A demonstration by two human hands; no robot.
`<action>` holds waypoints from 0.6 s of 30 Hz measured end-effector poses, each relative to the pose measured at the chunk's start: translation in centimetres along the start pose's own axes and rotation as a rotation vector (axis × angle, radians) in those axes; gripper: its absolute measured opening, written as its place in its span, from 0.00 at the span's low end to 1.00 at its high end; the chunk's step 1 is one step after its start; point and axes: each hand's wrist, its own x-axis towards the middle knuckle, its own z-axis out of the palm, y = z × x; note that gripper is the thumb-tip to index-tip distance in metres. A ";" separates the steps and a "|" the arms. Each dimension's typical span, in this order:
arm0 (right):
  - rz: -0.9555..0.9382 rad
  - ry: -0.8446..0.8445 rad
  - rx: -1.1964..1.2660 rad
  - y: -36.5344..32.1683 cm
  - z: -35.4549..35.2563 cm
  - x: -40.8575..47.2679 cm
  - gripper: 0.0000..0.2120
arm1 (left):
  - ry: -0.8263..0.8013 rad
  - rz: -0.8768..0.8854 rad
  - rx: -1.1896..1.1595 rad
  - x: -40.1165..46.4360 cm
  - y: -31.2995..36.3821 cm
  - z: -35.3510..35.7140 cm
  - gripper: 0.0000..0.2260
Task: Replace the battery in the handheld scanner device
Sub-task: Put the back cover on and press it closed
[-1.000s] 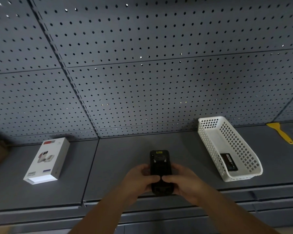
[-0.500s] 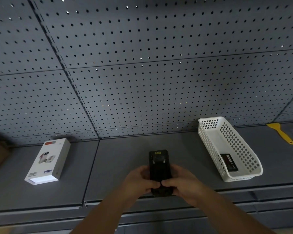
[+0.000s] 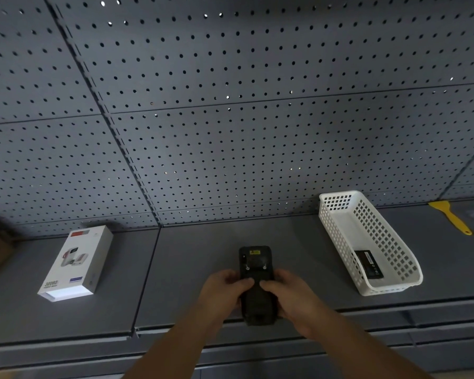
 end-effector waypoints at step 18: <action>-0.227 0.109 -0.170 0.1 -0.2 -0.2 0.17 | -0.011 0.209 0.140 -0.2 0.0 -0.1 0.17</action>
